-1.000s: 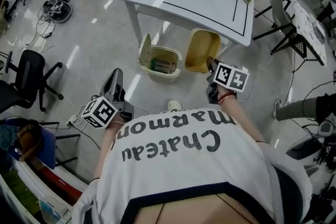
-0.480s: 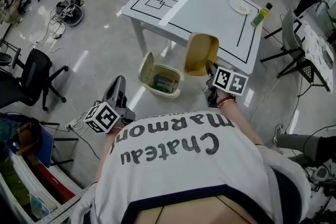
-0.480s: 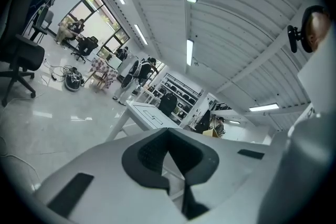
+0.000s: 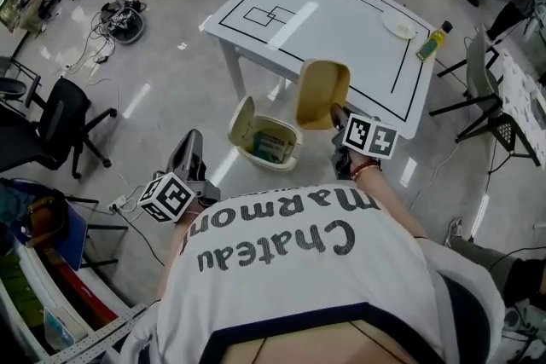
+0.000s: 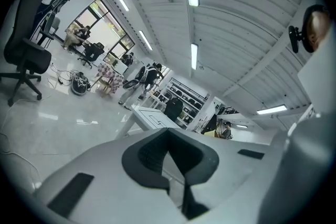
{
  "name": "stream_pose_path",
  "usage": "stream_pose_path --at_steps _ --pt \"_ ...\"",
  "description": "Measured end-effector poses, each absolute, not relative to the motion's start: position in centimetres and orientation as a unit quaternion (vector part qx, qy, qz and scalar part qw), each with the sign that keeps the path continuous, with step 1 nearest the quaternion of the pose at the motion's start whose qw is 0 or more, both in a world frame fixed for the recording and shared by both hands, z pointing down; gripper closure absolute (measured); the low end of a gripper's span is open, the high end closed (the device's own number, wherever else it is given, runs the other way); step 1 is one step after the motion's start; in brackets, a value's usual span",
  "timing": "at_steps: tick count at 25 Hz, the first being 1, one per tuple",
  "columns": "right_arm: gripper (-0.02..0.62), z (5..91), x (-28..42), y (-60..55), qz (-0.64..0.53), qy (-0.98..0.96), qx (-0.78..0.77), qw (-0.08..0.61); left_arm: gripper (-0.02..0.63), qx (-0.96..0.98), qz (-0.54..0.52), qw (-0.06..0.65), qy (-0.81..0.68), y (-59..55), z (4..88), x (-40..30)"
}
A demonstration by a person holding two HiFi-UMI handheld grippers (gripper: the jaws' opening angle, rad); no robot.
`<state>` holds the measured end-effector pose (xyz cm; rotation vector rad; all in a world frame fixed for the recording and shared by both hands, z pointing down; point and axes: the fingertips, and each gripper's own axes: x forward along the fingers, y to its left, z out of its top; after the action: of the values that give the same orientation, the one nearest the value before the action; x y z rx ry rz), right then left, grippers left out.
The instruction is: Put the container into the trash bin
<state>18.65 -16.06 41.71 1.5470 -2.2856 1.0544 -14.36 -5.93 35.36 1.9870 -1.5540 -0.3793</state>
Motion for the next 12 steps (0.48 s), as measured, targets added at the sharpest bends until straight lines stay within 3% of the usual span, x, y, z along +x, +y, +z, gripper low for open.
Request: stream_pose_path --at_steps 12 --pt "0.563 46.9 14.6 -14.3 0.378 -0.785 0.465 0.16 0.584 0.744 -0.121 0.303 -0.583 -6.2 37.6 -13.6"
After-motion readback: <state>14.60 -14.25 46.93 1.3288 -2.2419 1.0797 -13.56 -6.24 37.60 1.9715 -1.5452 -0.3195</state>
